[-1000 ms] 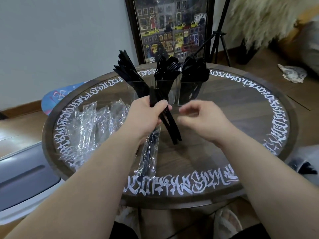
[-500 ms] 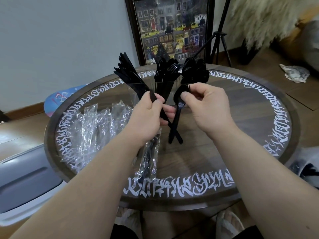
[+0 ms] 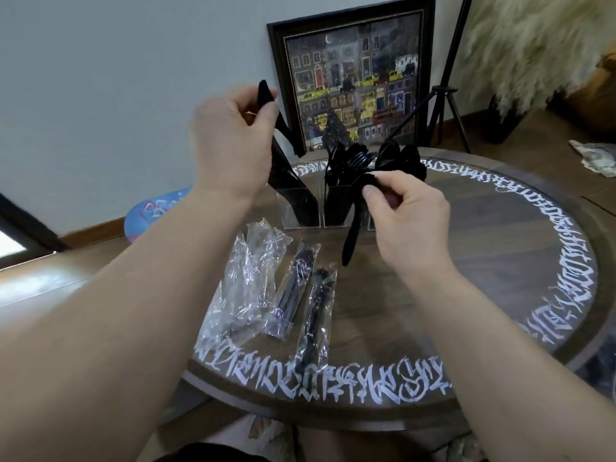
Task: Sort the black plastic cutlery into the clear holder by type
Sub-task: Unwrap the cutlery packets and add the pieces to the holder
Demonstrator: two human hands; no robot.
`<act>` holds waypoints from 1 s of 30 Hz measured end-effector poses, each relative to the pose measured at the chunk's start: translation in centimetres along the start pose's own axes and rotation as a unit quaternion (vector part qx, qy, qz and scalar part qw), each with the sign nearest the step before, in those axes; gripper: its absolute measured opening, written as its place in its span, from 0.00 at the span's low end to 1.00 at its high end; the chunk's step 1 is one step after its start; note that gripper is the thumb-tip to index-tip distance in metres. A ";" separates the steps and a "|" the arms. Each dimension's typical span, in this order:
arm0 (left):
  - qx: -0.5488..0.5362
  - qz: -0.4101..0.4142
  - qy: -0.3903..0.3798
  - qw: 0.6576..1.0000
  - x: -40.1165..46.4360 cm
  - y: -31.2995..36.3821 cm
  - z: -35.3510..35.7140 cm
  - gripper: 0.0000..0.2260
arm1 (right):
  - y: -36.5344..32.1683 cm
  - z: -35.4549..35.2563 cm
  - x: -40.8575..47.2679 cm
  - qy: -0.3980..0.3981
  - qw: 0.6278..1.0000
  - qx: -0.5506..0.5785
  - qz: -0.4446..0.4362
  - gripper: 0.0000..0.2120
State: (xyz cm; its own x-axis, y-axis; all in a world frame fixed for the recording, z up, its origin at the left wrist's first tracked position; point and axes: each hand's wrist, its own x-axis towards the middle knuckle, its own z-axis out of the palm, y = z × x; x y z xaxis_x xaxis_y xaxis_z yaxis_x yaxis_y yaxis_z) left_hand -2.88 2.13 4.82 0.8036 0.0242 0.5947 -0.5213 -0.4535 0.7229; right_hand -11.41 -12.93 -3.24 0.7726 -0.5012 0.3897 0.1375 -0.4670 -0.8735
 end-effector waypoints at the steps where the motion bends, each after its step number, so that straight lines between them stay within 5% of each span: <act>1: 0.018 0.009 -0.005 1.000 0.4 -0.1 0.2 0.08 | 0.1 0.0 0.0 0.001 1.000 0.002 0.004 0.08; 7: 0.188 0.006 -0.078 0.979 0.2 -2.0 2.2 0.08 | 0.9 -0.4 0.4 0.001 1.000 0.005 0.012 0.07; 16: 0.403 0.056 -0.212 0.889 -1.4 -6.1 4.0 0.19 | 2.2 -1.1 0.9 -0.015 1.000 -0.008 0.016 0.07; 19: 0.355 0.074 -0.172 0.916 -2.2 -5.8 4.0 0.22 | 2.3 -1.2 1.0 -0.016 1.000 -0.008 0.018 0.06; 25: 0.218 0.205 -0.113 0.947 -5.2 -4.0 4.4 0.11 | 2.2 -1.3 0.8 -0.022 1.000 0.002 0.018 0.05; 30: 0.132 0.158 -0.154 0.966 -6.5 -2.8 4.4 0.07 | 2.1 -1.8 0.6 -0.029 0.999 0.008 0.018 0.05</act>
State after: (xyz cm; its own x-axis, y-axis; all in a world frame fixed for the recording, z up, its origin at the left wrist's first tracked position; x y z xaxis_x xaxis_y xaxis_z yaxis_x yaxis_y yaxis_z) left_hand -5.41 -0.66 -2.66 0.6854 -0.4007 0.6080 -0.6954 -0.6077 0.3834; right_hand -11.74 -15.50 -4.35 0.8118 -0.4744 0.3404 0.1181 -0.4375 -0.8914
